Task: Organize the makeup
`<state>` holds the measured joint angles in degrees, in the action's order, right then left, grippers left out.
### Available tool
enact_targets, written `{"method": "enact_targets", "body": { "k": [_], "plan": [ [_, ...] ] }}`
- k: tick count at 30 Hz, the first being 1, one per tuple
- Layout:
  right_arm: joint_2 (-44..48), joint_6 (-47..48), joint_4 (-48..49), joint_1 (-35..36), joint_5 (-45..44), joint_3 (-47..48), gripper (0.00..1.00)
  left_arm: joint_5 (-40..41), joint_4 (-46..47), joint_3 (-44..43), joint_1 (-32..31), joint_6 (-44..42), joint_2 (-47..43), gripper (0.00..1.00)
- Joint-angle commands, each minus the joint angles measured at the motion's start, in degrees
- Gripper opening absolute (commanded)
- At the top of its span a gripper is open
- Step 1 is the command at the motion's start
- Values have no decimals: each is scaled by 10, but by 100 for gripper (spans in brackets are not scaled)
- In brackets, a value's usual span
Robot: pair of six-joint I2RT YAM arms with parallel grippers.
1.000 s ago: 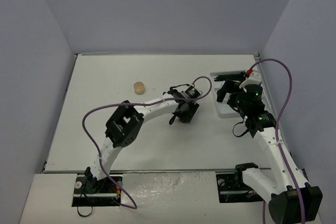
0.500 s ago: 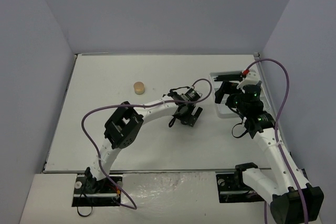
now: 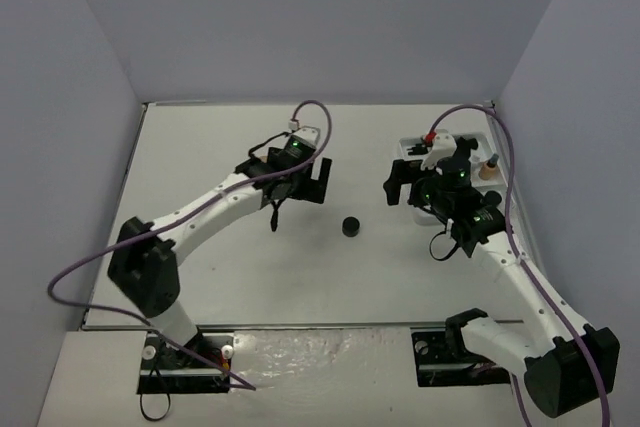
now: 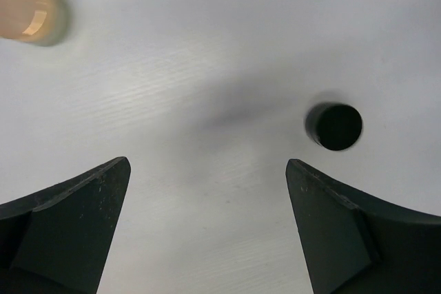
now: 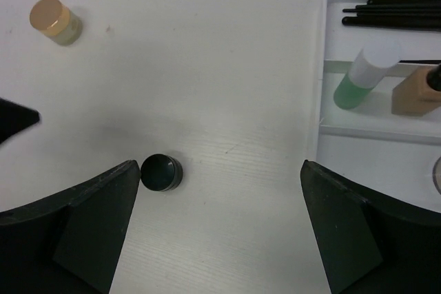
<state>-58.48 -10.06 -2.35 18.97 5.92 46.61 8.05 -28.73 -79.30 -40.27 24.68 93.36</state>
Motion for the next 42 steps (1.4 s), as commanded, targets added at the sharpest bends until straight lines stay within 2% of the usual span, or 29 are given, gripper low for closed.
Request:
{"method": "enact_targets", "body": {
  "k": [1, 8, 14, 20, 33, 40, 42],
  "plan": [
    [-70, 23, 25, 67, -19, 32, 100, 52, 20, 71, 78, 4, -144, 97],
    [-207, 8, 26, 172, -48, 48, 98, 78, -24, 186, 213, -29, -333, 97],
    [-295, -17, 53, 212, -68, 54, 94, 90, -38, 237, 297, -58, -420, 97],
    [-336, -25, 59, 215, -110, 58, 90, 89, 3, 287, 305, -71, -469, 97],
    [-358, -35, 84, 215, -128, 61, 77, 53, 38, 301, 308, -79, -439, 97],
    [-371, -41, 86, 215, -131, 62, 64, 50, 39, 303, 308, -80, -440, 97],
    [-370, -42, 85, 215, -138, 61, 52, 49, 40, 303, 308, -81, -438, 97]
  ]
}}
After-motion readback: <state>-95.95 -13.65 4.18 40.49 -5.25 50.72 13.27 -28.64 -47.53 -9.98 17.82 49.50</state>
